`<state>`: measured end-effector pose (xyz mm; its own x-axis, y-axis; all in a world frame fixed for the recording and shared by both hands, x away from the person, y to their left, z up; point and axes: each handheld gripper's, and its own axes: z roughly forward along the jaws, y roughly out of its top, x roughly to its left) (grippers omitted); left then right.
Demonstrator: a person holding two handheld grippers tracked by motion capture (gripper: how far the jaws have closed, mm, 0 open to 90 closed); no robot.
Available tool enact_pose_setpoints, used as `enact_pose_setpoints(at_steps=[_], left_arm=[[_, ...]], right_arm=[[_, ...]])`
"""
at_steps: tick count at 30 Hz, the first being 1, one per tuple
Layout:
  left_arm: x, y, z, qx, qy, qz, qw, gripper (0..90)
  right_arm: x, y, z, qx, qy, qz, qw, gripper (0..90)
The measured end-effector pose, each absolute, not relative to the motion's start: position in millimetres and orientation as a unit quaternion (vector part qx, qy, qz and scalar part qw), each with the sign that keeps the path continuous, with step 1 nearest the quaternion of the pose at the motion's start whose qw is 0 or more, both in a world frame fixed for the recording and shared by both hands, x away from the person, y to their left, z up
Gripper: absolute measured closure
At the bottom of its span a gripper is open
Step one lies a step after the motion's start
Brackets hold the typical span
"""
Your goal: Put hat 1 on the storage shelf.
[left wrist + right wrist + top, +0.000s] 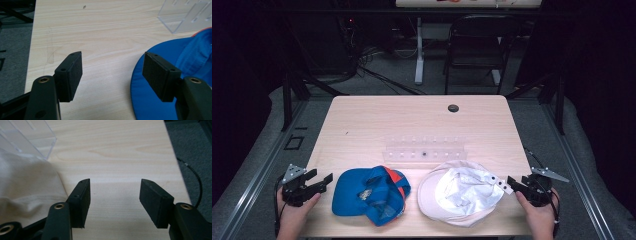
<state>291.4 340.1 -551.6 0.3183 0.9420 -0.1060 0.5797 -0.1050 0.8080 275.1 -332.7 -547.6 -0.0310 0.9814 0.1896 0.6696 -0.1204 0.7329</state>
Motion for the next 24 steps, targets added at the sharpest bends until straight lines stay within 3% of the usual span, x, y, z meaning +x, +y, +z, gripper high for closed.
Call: enact_pose_setpoints(at_steps=[6, 13, 20, 24], left_arm=[[293.9, 342.6, -552.2, 0.699, 0.543, 0.222, 0.409, 34.5], [288.5, 338.2, -547.6, 0.699, 0.541, 0.23, 0.407, 41.3], [285.4, 333.9, -545.2, 0.706, 0.537, 0.237, 0.397, 44.9], [286.5, 334.5, -546.4, 0.711, 0.541, 0.227, 0.387, 47.3]], right_arm=[[272.2, -331.8, -533.9, 0.657, 0.621, 0.355, 0.239, 44.7], [266.1, -331.3, -529.3, 0.668, 0.615, 0.362, 0.212, 51.1], [254.0, -333.2, -509.0, 0.656, 0.61, 0.384, 0.224, 50.3], [256.9, -335.7, -497.8, 0.66, 0.605, 0.398, 0.199, 50.3]])
